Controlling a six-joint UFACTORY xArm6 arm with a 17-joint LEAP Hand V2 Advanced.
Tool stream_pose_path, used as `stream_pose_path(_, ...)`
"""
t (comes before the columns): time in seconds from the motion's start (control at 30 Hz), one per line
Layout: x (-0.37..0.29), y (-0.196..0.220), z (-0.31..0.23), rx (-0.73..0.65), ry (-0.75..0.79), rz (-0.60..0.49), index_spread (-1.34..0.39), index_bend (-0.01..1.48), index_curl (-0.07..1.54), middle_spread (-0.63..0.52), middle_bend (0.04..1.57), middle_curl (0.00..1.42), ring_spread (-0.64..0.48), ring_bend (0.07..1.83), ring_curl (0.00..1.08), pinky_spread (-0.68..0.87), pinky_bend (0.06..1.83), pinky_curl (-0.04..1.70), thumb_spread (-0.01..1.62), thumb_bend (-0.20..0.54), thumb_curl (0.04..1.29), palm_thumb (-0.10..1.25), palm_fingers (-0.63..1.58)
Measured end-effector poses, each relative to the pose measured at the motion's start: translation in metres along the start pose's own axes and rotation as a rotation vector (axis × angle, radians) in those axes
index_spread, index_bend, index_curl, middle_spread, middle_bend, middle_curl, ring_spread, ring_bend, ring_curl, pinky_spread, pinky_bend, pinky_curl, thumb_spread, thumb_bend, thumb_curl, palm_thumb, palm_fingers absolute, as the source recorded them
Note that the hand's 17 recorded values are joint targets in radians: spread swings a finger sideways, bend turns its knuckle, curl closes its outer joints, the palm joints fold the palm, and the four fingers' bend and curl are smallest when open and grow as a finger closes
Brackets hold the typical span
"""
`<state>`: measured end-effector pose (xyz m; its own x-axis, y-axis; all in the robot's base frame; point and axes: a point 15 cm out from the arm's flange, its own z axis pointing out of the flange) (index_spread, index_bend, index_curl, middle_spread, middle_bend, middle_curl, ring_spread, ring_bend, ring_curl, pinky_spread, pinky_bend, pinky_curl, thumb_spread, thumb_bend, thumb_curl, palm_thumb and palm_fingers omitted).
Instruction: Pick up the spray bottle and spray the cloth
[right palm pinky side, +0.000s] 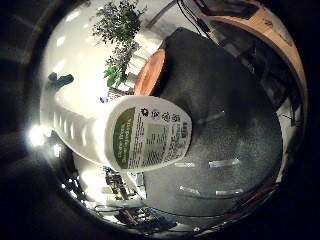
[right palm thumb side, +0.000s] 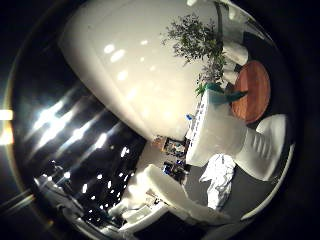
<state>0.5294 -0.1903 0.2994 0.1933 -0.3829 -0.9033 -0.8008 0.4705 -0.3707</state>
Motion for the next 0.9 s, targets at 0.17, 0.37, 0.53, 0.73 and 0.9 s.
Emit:
stream_pose_path(0.17, 0.004, -0.001, 0.010, -0.005, 0.010, 0.002, -0.25, 0.14, 0.24, 0.13, 0.29, 0.34, 0.14, 0.44, 0.25, 0.39, 0.51, 0.29, 1.10, -0.022, 0.27, 0.46, 0.09)
stream_pose_path(0.37, 0.000, 0.001, 0.025, -0.025, 0.007, -0.002, -0.25, 0.14, 0.24, 0.13, 0.29, 0.34, 0.14, 0.44, 0.25, 0.39, 0.51, 0.29, 1.10, -0.022, 0.27, 0.46, 0.09)
stream_pose_path(0.53, -0.004, 0.003, 0.038, -0.044, -0.002, -0.009, -0.25, 0.14, 0.24, 0.13, 0.29, 0.34, 0.14, 0.44, 0.25, 0.39, 0.51, 0.28, 1.10, -0.022, 0.27, 0.46, 0.09)
stream_pose_path(0.73, -0.004, 0.000, 0.046, -0.036, 0.004, -0.011, -0.25, 0.14, 0.24, 0.13, 0.30, 0.34, 0.14, 0.44, 0.25, 0.39, 0.51, 0.28, 1.10, -0.022, 0.27, 0.46, 0.09)
stream_pose_path(0.9, -0.009, 0.004, 0.060, -0.060, -0.006, -0.017, -0.25, 0.14, 0.24, 0.13, 0.30, 0.34, 0.14, 0.44, 0.25, 0.39, 0.52, 0.28, 1.10, -0.022, 0.27, 0.46, 0.09)
